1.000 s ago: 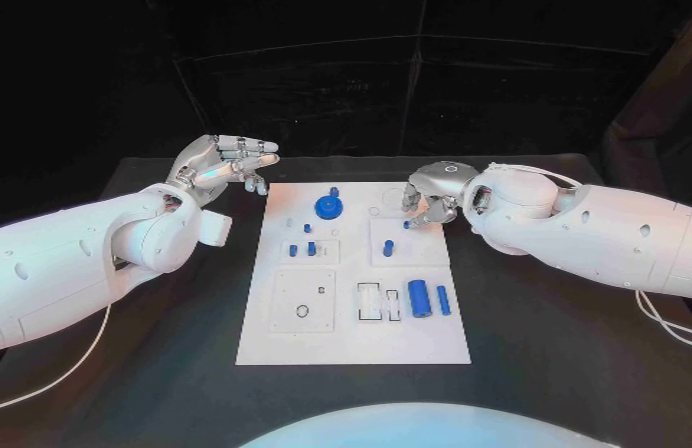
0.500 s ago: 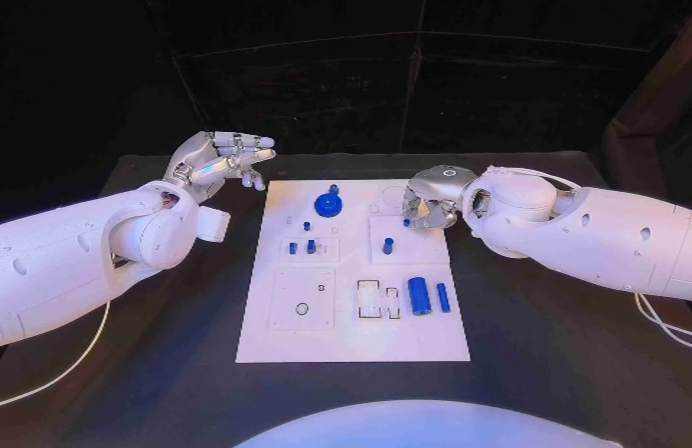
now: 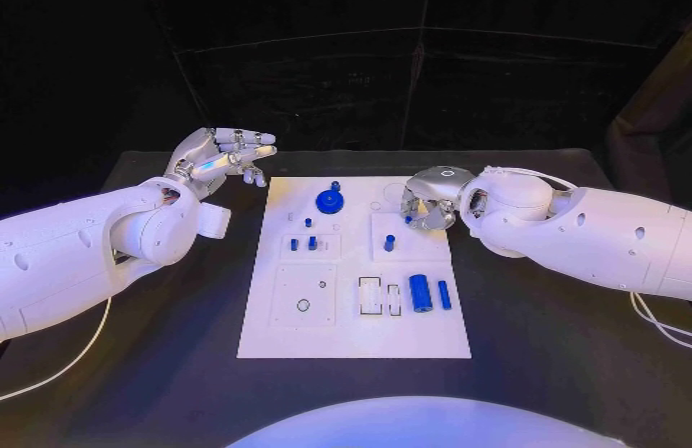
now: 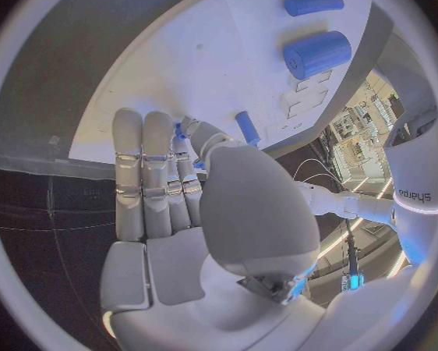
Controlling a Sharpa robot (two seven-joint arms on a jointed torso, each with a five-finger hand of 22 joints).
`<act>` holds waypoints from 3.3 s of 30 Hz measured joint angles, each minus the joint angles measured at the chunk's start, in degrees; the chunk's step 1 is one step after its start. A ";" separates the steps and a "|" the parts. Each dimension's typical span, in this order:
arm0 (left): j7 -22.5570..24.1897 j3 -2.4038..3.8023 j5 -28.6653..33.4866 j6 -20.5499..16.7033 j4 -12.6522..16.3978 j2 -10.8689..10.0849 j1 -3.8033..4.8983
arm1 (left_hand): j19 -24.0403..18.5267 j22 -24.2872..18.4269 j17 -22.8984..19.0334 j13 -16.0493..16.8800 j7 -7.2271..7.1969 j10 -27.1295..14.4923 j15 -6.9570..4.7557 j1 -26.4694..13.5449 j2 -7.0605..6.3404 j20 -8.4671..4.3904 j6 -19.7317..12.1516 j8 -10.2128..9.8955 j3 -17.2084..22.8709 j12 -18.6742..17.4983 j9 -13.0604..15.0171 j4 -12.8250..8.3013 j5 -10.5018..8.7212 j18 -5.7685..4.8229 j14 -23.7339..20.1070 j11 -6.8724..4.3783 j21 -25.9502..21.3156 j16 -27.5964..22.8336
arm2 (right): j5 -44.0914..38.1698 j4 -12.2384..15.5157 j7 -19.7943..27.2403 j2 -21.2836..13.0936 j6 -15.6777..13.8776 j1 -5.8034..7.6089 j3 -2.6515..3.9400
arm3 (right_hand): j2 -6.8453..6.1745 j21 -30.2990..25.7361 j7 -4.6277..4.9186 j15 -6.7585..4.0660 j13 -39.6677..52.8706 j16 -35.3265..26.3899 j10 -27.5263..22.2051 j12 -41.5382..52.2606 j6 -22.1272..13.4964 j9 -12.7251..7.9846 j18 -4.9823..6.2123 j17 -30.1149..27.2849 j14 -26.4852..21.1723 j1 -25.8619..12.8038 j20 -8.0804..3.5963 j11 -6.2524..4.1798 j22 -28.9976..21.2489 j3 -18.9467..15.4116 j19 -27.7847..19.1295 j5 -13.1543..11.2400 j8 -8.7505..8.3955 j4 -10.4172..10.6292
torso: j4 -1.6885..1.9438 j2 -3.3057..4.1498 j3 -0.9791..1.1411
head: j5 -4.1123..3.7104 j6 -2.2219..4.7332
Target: Assemble the parts on the task board
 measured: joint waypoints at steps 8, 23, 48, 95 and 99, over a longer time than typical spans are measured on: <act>0.00 0.00 0.04 0.13 -0.02 -0.02 0.00 | 0.00 0.01 0.00 -0.06 0.00 0.00 0.00 0.00 0.00 0.00 0.00 0.00 0.00 0.00 0.00 0.00 0.00 0.00 0.00 0.00 -0.26 0.00 | 0.30 -0.30 -0.02 0.40 0.00 -0.06 0.02 | 0.13 6.01 -0.22 -0.49 -0.04 4.72 2.18 -0.01 1.00 0.09 -0.94 4.35 0.56 -0.60 -0.08 -0.51 7.70 5.38 1.81 -2.59 0.00 -0.80 | -0.03 -0.07 0.00 | 0.01 -0.16; 0.00 0.00 0.08 0.17 -0.04 0.00 0.00 | 0.00 -0.09 -0.11 -0.11 0.00 0.00 0.01 0.00 0.00 0.00 0.00 0.00 0.00 0.21 0.00 0.00 0.00 0.00 0.01 0.00 -0.26 0.00 | 0.54 -0.28 -0.72 0.81 0.71 -0.09 0.09 | 0.56 13.42 -0.73 -0.52 0.05 13.37 4.60 0.13 3.16 0.23 -1.82 12.60 0.95 -2.08 -0.30 -0.92 17.24 10.63 4.03 -3.88 -0.04 -3.55 | -0.07 -0.16 0.00 | -0.13 -0.51; 0.00 0.00 0.12 0.16 -0.78 0.11 0.00 | 0.00 -0.16 -0.20 -0.10 0.00 0.00 0.01 0.00 0.00 0.00 0.00 0.00 0.00 0.21 -0.01 0.00 0.00 -0.01 0.01 0.00 -0.26 0.00 | 0.76 6.93 -0.78 -3.68 -7.49 -0.43 0.01 | 0.49 15.02 -0.56 -0.51 0.09 16.00 4.60 -0.50 3.33 0.13 -2.69 14.79 0.95 -3.05 -0.30 -0.92 19.09 12.07 4.02 -4.10 -0.21 -4.67 | -0.10 -0.21 -0.04 | 0.03 0.32; -0.01 0.00 0.16 0.17 -1.36 1.99 0.02 | 0.00 -0.28 -0.33 -0.30 0.00 -0.22 0.22 0.00 0.00 0.00 -0.01 0.00 0.00 0.21 -0.12 0.00 0.00 -0.02 -0.20 0.22 -0.47 0.00 | 3.48 8.89 4.71 9.25 -11.51 -7.88 -0.09 | 0.25 15.90 -0.57 -0.51 0.05 17.08 4.59 -1.07 3.32 0.07 -2.69 15.55 0.95 -3.88 -0.30 -0.91 19.74 12.91 4.02 -3.53 -0.22 -5.55 | -0.02 -0.13 -0.14 | 8.29 -2.10; -0.01 0.00 0.16 0.17 -1.36 1.99 0.02 | 0.00 -0.28 -0.33 -0.30 0.00 -0.22 0.22 0.00 0.00 0.00 0.00 0.00 0.00 0.21 -0.12 0.00 0.00 -0.02 -0.20 0.21 -0.47 0.00 | 3.36 8.67 4.71 9.47 -11.06 -8.07 -0.12 | 0.14 15.90 -0.57 -0.51 0.06 17.08 4.59 -1.07 3.32 0.07 -2.68 15.55 0.95 -4.00 -0.30 -0.91 19.74 12.93 4.02 -3.53 -0.22 -5.52 | -0.04 -0.14 -0.12 | 8.48 -2.26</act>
